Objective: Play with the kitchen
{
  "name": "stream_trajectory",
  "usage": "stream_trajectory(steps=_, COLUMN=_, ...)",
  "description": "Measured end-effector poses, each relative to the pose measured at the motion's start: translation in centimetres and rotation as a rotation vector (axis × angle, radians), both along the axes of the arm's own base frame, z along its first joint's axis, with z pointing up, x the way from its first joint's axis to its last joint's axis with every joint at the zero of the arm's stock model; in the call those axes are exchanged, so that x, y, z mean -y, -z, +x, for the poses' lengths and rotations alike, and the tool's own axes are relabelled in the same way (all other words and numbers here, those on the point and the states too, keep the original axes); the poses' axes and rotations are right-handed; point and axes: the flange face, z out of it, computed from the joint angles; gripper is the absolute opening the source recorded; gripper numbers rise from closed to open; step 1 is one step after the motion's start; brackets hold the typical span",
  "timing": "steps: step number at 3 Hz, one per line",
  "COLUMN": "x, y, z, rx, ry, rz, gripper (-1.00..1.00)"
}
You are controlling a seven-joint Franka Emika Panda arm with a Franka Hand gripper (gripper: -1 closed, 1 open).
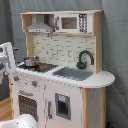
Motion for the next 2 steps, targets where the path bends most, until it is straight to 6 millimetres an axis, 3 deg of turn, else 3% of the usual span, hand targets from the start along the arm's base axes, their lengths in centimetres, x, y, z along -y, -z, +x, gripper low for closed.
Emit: stream_trajectory(steps=2, x=-1.3, y=-4.0, z=3.0, rx=-0.065, ry=0.018, rz=0.077, gripper=1.0)
